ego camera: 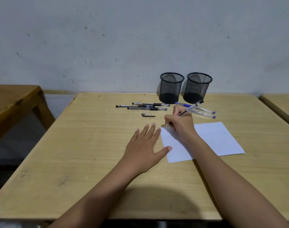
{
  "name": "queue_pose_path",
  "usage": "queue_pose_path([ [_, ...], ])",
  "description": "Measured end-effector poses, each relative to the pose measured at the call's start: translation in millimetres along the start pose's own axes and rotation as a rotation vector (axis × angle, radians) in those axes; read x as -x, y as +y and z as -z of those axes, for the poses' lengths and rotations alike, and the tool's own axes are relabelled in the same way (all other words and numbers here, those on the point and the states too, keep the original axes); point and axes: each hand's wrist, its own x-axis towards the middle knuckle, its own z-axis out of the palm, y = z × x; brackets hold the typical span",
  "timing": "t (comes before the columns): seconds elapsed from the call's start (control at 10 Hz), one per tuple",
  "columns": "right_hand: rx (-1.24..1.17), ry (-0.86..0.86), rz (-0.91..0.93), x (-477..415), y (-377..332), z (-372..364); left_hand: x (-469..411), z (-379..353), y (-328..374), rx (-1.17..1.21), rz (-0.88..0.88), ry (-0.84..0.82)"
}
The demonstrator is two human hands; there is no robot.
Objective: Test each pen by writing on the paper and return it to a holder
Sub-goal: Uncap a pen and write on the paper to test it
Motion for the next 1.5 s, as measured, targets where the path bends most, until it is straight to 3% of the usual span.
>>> queue_pose_path([
  [0.5, 0.210, -0.124, 0.077, -5, 6, -4, 0, 5, 3, 0.033, 0.026, 0.014],
  [0.9, 0.131, -0.063, 0.050, -3, 4, 7, 0, 5, 4, 0.029, 0.025, 0.013],
  [1.5, 0.201, -0.118, 0.038, -4, 5, 6, -1, 5, 3, 0.030, 0.026, 0.006],
])
